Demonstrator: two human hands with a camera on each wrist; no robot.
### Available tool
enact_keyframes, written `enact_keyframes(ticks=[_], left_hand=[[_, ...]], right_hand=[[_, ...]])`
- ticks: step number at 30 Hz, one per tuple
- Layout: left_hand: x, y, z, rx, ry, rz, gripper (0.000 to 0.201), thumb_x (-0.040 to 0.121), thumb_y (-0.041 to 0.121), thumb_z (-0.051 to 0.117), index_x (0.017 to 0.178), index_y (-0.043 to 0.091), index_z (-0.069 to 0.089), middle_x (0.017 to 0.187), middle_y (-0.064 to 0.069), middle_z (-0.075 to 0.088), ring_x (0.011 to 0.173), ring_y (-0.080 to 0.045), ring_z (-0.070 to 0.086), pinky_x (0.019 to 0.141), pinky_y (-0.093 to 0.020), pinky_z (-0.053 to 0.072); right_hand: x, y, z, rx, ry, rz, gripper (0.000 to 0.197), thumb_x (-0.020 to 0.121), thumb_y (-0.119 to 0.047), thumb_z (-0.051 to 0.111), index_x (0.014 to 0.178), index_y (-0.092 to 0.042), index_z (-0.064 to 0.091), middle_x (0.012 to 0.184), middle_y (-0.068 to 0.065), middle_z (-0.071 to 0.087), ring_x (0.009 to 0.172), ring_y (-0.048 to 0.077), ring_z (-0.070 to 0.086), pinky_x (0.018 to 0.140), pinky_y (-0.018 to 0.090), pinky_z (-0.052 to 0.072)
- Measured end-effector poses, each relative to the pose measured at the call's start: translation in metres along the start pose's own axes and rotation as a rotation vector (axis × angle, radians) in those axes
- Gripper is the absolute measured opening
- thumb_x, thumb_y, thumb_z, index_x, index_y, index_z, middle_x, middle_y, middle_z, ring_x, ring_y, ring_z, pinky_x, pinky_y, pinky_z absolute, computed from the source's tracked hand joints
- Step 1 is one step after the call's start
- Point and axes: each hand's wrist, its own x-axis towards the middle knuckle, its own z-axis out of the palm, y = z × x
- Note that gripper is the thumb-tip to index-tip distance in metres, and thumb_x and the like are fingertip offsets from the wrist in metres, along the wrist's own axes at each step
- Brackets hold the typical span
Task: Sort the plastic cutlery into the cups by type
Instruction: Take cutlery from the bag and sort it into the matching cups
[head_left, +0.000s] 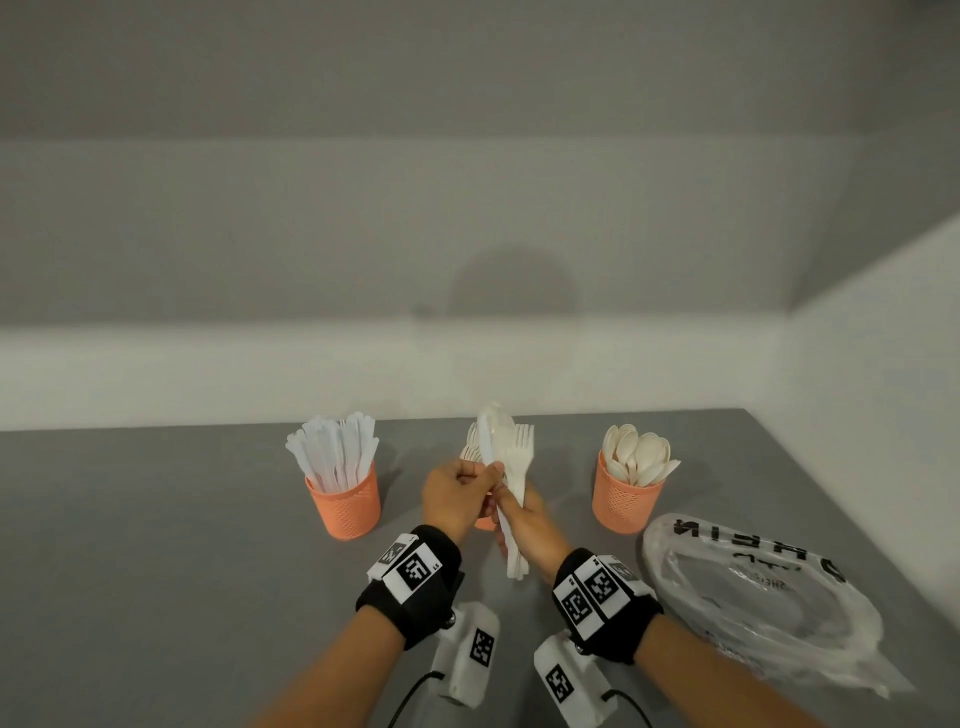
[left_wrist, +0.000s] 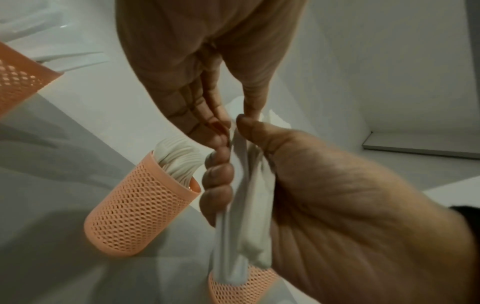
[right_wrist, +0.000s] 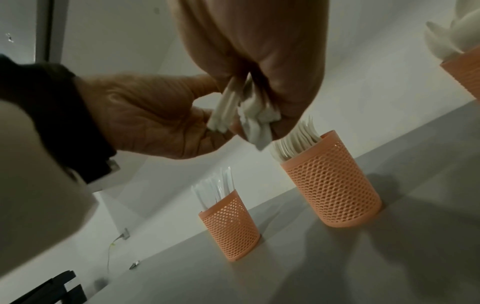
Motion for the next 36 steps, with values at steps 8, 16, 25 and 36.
enact_keyframes(ticks=[8,16,25,36], left_hand=[[-0.002,0.008,-0.004,-0.027,-0.079,-0.01,0.013,0.091,0.014,0.056,0.081,0.007,0.052,0.074,-0.011,0.063,0.052,-0.014,0.061,0.051,-0.022,0.055],[-0.004,0.02,-0.012,-0.198,0.079,0.022,0.017,0.097,0.016,0.044,0.081,0.012,0.043,0.049,0.004,0.041,0.027,0.0,0.036,0.031,-0.012,0.03],[-0.019,0.012,0.001,-0.072,0.031,0.069,0.017,0.086,0.013,0.063,0.072,0.008,0.057,0.05,0.003,0.055,0.026,0.001,0.04,0.033,-0.009,0.03],[-0.003,0.007,0.005,0.08,0.155,0.165,0.009,0.091,0.013,0.055,0.083,0.008,0.057,0.075,-0.011,0.065,0.07,-0.025,0.064,0.07,-0.034,0.054]], right_hand=[[-0.006,0.0,-0.01,0.24,-0.069,0.095,0.032,0.098,-0.036,0.038,0.097,-0.012,0.059,0.063,0.003,0.054,0.042,0.007,0.052,0.043,0.02,0.043],[-0.006,-0.004,-0.021,0.312,-0.021,0.203,0.015,0.094,-0.031,0.049,0.095,-0.016,0.054,0.047,-0.005,0.038,0.033,0.006,0.033,0.036,0.016,0.03],[-0.009,-0.009,-0.015,0.337,-0.137,0.266,0.02,0.093,-0.036,0.048,0.091,-0.02,0.06,0.041,-0.005,0.04,0.03,0.005,0.033,0.033,0.015,0.028],[-0.004,-0.006,-0.016,0.362,-0.178,0.221,0.028,0.096,-0.026,0.041,0.082,-0.011,0.059,0.053,0.003,0.051,0.042,0.012,0.045,0.043,0.022,0.039]])
